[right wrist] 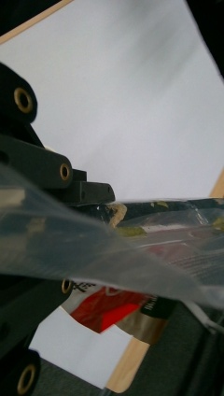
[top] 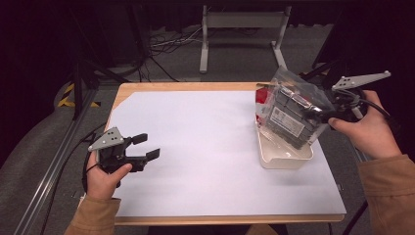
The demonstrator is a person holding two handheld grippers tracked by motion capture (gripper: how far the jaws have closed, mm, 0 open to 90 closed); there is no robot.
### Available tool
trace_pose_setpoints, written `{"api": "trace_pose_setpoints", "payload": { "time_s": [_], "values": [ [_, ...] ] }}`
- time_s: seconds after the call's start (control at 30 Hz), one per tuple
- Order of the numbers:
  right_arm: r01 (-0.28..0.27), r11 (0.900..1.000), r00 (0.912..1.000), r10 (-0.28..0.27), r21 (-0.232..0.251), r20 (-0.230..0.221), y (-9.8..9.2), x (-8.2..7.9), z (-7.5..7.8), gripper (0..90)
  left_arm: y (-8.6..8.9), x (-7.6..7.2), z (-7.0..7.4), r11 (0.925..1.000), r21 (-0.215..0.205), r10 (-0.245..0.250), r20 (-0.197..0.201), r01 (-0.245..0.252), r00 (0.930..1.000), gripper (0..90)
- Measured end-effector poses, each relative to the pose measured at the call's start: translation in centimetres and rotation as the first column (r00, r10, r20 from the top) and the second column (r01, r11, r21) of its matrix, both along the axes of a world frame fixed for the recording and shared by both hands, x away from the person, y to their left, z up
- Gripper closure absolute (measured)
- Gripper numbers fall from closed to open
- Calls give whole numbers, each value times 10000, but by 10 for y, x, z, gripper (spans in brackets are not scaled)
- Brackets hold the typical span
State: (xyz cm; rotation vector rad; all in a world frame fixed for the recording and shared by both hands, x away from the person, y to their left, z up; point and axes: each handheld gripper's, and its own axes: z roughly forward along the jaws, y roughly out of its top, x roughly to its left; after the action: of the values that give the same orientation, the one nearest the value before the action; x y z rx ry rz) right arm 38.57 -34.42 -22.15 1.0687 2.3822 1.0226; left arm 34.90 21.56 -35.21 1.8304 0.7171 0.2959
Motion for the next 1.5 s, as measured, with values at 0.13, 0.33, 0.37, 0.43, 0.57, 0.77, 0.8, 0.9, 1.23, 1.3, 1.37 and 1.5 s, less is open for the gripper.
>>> {"api": "trace_pose_setpoints", "payload": {
  "time_s": [0.13, 0.33, 0.37, 0.43, 0.57, 0.77, 0.8, 0.9, 1.23, 1.3, 1.37, 1.5],
  "values": [
    [194, 9996, 9980, -205, -192, -591, 5, 4, -8, 765, 1, -1, 1, 10000, -78, 27, 30, -27, 10000, 260],
    [165, 9985, 9923, -228, -527, -1221, 6, 9, -21, 765, 0, 1, 0, 10000, -79, -7, -24, 7, 10000, 260],
    [249, 9987, 9911, -305, -449, -1295, 6, 11, -23, 765, -1, 1, 0, 10000, -91, -17, -35, 17, 10000, 260],
    [365, 9985, 9895, -420, -418, -1383, 4, 12, -24, 765, -2, 1, 0, 10000, -70, -49, -57, 49, 10000, 259],
    [481, 9979, 9861, -543, -434, -1571, 4, 19, -29, 764, -2, 2, -1, 10000, -55, -39, -48, 39, 10000, 259],
    [145, 9960, 9848, -295, -881, -1712, 13, 28, -29, 761, -2, 1, 0, 9999, -106, -45, -67, 44, 10000, 259],
    [124, 9954, 9856, -282, -954, -1667, 13, 28, -30, 759, -2, 1, 0, 10000, -78, -46, -63, 46, 10000, 260],
    [303, 9939, 9899, -446, -1064, -1345, 14, 28, -33, 753, -1, 1, 0, 10000, -60, -27, -51, 27, 10000, 259],
    [515, 9956, 9951, -578, -786, -807, 9, 32, -42, 730, -2, 1, -1, 10000, -70, -11, -69, 10, 10000, 258],
    [589, 9967, 9952, -630, -554, -746, 4, 34, -43, 728, -1, 1, -2, 10000, -29, 28, -100, -28, 9999, 258],
    [633, 9973, 9950, -659, -361, -753, 1, 38, -43, 721, -1, 1, -3, 10000, -57, 36, -163, -37, 9999, 258],
    [486, 9988, 9963, -477, 100, -718, -5, 45, -46, 726, -1, 0, -2, 10000, 24, 26, -35, -26, 10000, 257]
  ]
}}
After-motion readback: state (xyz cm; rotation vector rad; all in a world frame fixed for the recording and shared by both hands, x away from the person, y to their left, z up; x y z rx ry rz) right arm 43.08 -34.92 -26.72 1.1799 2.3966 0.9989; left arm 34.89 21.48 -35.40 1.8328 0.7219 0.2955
